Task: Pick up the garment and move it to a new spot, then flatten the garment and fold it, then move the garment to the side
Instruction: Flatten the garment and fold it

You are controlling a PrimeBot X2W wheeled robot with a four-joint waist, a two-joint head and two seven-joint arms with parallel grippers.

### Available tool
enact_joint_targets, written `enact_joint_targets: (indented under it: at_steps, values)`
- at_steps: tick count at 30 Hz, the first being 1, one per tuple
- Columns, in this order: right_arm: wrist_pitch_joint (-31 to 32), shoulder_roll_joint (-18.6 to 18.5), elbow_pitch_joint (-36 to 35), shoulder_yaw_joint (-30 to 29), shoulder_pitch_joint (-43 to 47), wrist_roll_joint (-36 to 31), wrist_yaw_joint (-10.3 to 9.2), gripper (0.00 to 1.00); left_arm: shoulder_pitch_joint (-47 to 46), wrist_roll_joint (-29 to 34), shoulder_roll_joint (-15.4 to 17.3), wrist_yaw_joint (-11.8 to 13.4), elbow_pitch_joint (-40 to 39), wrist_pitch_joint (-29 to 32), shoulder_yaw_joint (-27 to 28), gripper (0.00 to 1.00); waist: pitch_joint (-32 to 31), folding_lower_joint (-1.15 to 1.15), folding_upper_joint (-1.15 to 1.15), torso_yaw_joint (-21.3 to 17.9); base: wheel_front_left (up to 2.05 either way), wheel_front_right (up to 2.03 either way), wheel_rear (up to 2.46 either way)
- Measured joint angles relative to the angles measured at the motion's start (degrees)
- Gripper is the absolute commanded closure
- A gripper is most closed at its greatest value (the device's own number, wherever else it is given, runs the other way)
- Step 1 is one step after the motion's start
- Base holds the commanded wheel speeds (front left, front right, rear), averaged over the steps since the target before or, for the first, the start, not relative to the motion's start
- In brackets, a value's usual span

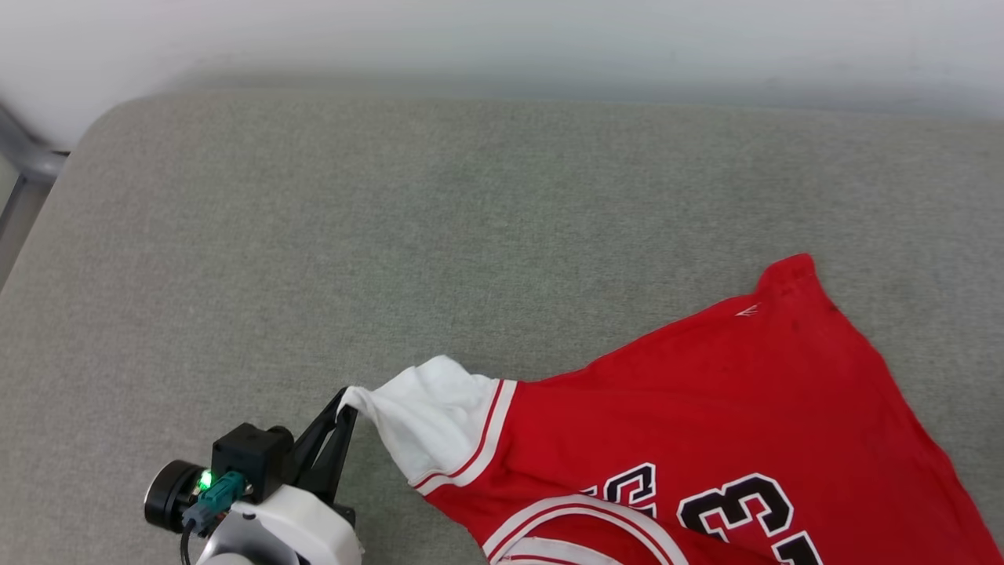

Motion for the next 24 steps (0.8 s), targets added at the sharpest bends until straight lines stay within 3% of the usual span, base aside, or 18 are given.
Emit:
enact_joint_targets:
  at_steps: [4,7,14,18,24]
  values:
    - [4.64,-2.66,-2.58,2.49,-8.25,-0.74,0.01,0.00,-1.83,0.85,-0.65,-0.37,-0.18,0.00,-0.37,1.00,1.68,0.00,0.00,1.37,0.00,0.00,0.00]
    - [9.13,-2.66,-2.74,5.84,-14.25,-2.89,0.01,0.00,-3.92,1.49,-1.59,-1.01,-0.15,0.03,-0.81,1.00,3.07,0.00,0.00,2.79,0.00,0.00,0.00]
    - [19.86,-0.43,5.06,14.85,-27.53,-6.42,0.01,0.00,-7.29,2.91,-3.70,-2.15,0.40,0.07,-1.83,1.00,6.34,0.01,0.00,6.07,0.00,0.00,0.00]
    - [22.31,1.27,10.95,18.55,-32.46,-8.76,0.01,0.00,-9.09,3.44,-4.88,-2.68,0.70,-0.01,-2.09,1.00,8.34,0.01,0.00,7.68,0.00,0.00,0.00]
    - [20.89,3.32,19.01,21.82,-35.77,-10.34,0.01,0.00,-11.03,4.01,-6.35,-3.42,1.57,-0.18,-2.22,1.00,11.34,0.01,0.00,9.82,0.00,0.00,0.00]
